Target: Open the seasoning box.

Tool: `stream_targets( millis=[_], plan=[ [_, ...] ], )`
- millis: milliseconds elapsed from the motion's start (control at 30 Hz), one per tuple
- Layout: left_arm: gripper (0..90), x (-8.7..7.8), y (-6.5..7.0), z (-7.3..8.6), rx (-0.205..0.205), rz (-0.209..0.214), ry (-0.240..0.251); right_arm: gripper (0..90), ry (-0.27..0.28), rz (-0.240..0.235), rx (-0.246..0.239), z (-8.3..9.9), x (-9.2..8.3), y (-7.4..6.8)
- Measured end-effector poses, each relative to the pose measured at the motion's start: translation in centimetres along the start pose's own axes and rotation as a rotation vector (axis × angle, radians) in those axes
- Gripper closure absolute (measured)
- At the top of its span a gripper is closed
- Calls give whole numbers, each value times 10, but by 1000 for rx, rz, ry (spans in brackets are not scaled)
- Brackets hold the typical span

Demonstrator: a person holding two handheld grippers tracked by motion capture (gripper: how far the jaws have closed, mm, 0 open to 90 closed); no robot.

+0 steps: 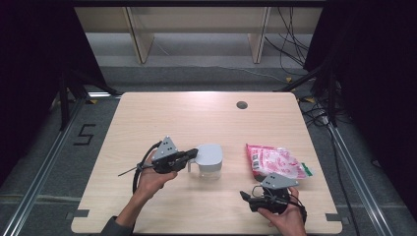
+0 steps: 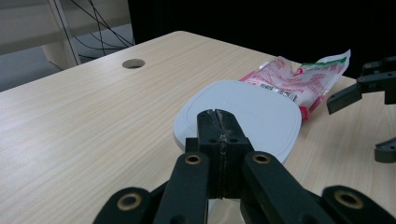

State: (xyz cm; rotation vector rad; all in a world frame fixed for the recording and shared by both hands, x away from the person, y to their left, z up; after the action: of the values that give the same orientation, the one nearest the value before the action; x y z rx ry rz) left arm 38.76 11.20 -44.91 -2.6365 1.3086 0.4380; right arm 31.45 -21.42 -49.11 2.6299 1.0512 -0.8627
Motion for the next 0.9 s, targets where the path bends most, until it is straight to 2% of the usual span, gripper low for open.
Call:
stream_targets(
  millis=[33,100,133,167,200,233,267,300,333,367,433,467,500,533,567,600,633,733,767,800,833,867,900],
  plan=[
    [892,0,0,0,-1,-1,1,241,-7,-7,16,-1,1,1],
    [892,0,-1,1,-15,4,5,257,10,6,12,-5,4,3],
    [892,-1,-4,0,18,-30,11,267,19,7,13,-7,5,5],
    [891,-1,-4,0,16,-33,9,292,29,0,15,-9,5,6],
    [891,-1,-3,1,1,-28,7,322,47,-9,13,-11,6,8],
    [891,0,-1,1,-26,-4,9,348,58,-14,28,-12,6,9],
    [891,-8,-19,-4,205,-248,0,377,69,-7,24,-14,7,9],
    [891,0,-8,0,86,23,11,411,83,-1,3,-16,8,11],
    [891,-1,-6,0,49,11,5,438,82,1,0,-17,9,10],
    [891,-1,-5,1,42,13,8,458,82,6,14,-18,9,8],
    [891,-1,-6,1,45,12,9,509,104,13,8,-22,10,9],
    [891,-1,-7,1,57,8,6,532,120,17,-4,-24,11,10],
    [891,-1,-11,0,123,25,4,558,138,16,-10,-26,11,11],
    [891,-1,-14,0,151,25,7,578,144,12,-20,-29,12,11],
    [891,-2,-2,4,-26,19,8,599,151,7,-13,-31,13,10],
    [891,-1,-2,4,-42,19,21,623,152,15,-16,-33,13,9],
    [891,-2,-1,4,-51,12,14,644,155,4,-19,-35,14,9],
    [891,-3,-1,4,-50,10,12,694,171,3,-31,-38,16,10],
    [891,-3,-1,4,-53,11,13,740,146,7,-35,-40,18,9],
    [891,-3,-1,4,-53,11,13,740,146,7,-35,-40,18,9],
    [891,-3,-1,4,-47,8,8,788,149,-10,-57,-43,21,10],
    [891,-3,-1,4,-47,8,8,788,149,-10,-57,-43,21,10],
    [891,-4,-1,4,-43,10,8,829,151,-4,-73,-46,21,8]
  ],
)
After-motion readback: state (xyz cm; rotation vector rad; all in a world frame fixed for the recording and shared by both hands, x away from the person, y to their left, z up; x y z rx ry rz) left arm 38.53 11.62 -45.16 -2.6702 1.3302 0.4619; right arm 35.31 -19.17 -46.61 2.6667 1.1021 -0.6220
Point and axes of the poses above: each handheld gripper's, and its own axes: x roughly forward along the jaws, z roughly out of its underside, y roughly to its right, the point moved 1 cm from there along x, roughly forward along the jaws, and after that the axes turned 3 degrees about x, right-handed, at the moved point
